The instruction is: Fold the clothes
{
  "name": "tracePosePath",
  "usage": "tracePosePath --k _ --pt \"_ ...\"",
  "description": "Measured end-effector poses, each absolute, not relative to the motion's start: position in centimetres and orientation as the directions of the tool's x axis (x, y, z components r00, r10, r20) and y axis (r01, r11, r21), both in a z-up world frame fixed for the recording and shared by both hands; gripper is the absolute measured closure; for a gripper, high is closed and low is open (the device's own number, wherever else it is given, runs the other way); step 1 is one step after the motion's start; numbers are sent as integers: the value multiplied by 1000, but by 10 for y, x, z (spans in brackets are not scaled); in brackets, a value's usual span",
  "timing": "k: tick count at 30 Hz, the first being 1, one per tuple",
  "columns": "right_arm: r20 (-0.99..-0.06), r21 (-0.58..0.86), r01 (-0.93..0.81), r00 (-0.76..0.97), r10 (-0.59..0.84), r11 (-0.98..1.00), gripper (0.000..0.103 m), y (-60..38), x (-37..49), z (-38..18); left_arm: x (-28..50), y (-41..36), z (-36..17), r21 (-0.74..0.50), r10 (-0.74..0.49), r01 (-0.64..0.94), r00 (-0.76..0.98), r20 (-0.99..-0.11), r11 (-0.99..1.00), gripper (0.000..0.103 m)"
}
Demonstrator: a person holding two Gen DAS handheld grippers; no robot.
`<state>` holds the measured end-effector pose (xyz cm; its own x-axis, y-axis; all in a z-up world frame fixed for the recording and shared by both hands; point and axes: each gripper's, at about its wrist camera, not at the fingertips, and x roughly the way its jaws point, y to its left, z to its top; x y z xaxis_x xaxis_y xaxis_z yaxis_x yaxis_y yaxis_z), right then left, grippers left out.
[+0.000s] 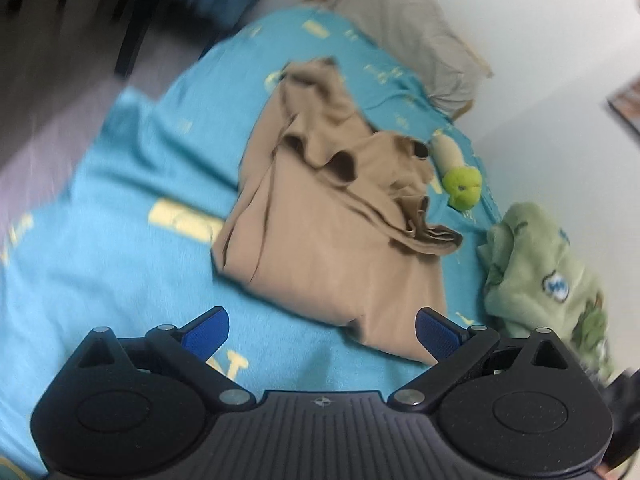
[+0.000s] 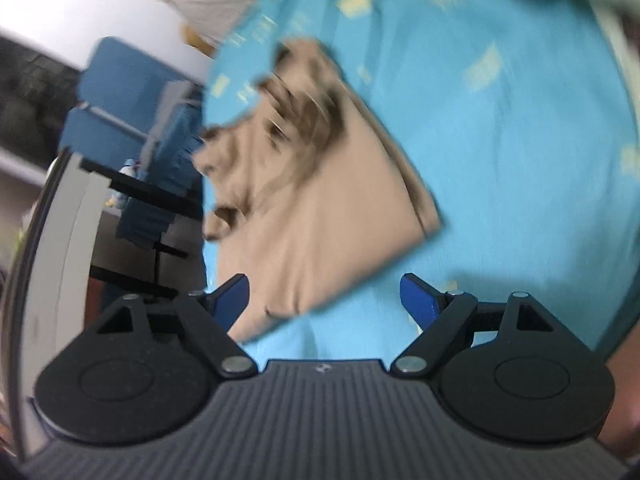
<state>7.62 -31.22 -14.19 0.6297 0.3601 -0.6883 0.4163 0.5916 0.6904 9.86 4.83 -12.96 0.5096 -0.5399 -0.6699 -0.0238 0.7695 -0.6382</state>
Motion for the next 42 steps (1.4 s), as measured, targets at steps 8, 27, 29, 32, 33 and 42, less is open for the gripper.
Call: tracePosePath --k 8,27,29,32,33,42 --pt "-638 769 499 635 436 400 19 -312 91 -179 129 54 -181 -793 -655 -177 477 -587 583 5" --pt "-623 779 530 720 307 336 91 -325 103 -188 134 75 -189 -837 -595 -207 618 -514 507 90" --pt "-608 784 498 735 300 371 92 -323 98 -176 126 76 -174 -821 -586 -153 631 -509 549 91" --pt "-578 797 449 761 295 405 93 -320 87 -155 108 76 -151 -814 -586 -89 650 -484 574 92" --pt "-568 801 435 768 295 411 94 -320 82 -147 103 78 -143 -815 -591 -78 650 -478 574 92" --pt "-516 810 349 806 290 471 94 -317 15 -79 31 84 -63 -820 -600 25 694 -397 571 93"
